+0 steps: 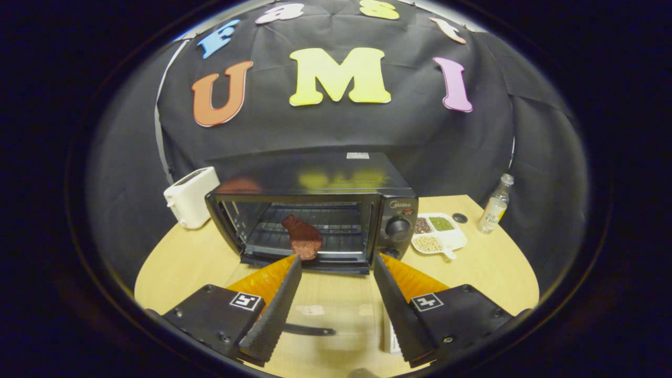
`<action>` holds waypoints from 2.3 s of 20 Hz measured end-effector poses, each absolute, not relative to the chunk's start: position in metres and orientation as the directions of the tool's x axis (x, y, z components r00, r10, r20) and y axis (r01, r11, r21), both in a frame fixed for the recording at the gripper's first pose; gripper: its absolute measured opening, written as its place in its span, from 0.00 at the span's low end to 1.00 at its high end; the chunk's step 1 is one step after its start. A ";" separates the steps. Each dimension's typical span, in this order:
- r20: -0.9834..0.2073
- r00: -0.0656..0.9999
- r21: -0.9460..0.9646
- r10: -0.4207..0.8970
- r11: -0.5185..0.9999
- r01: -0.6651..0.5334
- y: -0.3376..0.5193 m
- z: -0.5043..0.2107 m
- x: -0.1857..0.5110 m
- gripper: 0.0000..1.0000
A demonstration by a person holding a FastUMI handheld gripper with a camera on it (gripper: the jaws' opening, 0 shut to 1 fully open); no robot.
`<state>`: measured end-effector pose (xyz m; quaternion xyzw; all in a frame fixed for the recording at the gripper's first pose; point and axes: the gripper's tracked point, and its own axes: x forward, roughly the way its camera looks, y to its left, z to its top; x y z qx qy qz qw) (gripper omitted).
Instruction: Open the toaster oven, put the food inside, and close the toaster oven door.
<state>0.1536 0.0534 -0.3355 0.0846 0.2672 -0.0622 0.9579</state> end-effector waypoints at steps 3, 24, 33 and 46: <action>-0.567 0.822 0.113 -0.051 0.984 0.139 0.060 -0.357 0.121 0.89; -0.714 0.698 0.115 0.045 0.992 0.054 0.134 -0.472 0.069 0.89; -0.723 0.689 0.126 0.061 0.991 0.044 0.155 -0.489 0.091 0.89; -0.710 0.704 0.105 0.020 0.991 0.077 0.140 -0.454 0.110 0.89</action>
